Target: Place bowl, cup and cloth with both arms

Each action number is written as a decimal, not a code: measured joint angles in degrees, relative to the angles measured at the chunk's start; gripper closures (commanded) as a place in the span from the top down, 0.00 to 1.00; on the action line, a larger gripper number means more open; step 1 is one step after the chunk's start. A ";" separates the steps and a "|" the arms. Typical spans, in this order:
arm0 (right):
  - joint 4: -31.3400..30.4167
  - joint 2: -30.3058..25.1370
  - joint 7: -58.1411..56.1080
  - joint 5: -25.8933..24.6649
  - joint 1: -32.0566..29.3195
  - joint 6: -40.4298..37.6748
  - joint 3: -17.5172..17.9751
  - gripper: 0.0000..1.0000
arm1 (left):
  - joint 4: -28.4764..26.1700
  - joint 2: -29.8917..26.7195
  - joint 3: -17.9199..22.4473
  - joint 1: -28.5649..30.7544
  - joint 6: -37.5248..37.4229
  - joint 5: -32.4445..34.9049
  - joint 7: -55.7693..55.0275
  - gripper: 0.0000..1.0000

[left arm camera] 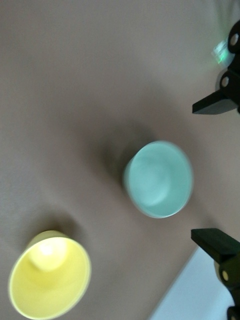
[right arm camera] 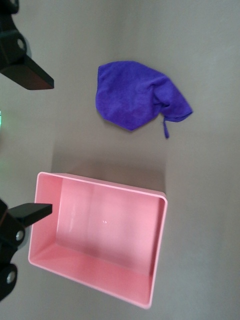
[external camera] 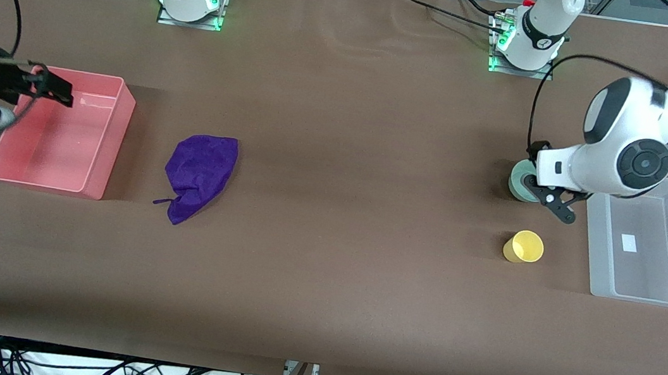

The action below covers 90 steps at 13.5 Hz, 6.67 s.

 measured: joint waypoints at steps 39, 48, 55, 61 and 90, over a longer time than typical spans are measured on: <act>-6.12 9.20 -29.24 2.26 6.28 -1.05 -25.46 0.99 | 31.72 22.06 -3.94 26.52 -2.14 3.78 45.50 1.00; -0.53 2.94 -19.38 4.78 7.48 -1.01 -18.59 1.00 | 31.91 26.56 -11.62 19.28 -4.08 -4.32 0.93 0.67; 4.58 -4.02 -18.40 2.88 7.54 -1.37 -13.68 1.00 | 31.51 33.07 -11.40 19.08 3.62 -7.18 -2.13 0.00; 4.28 -4.43 -5.96 2.71 7.54 -7.16 -11.25 1.00 | 32.78 31.56 -11.37 19.73 -1.65 -7.19 -2.20 0.00; 4.47 -3.85 -4.64 2.41 7.42 -6.89 -10.96 1.00 | 23.39 15.05 -18.91 21.19 -13.60 2.51 -10.88 1.00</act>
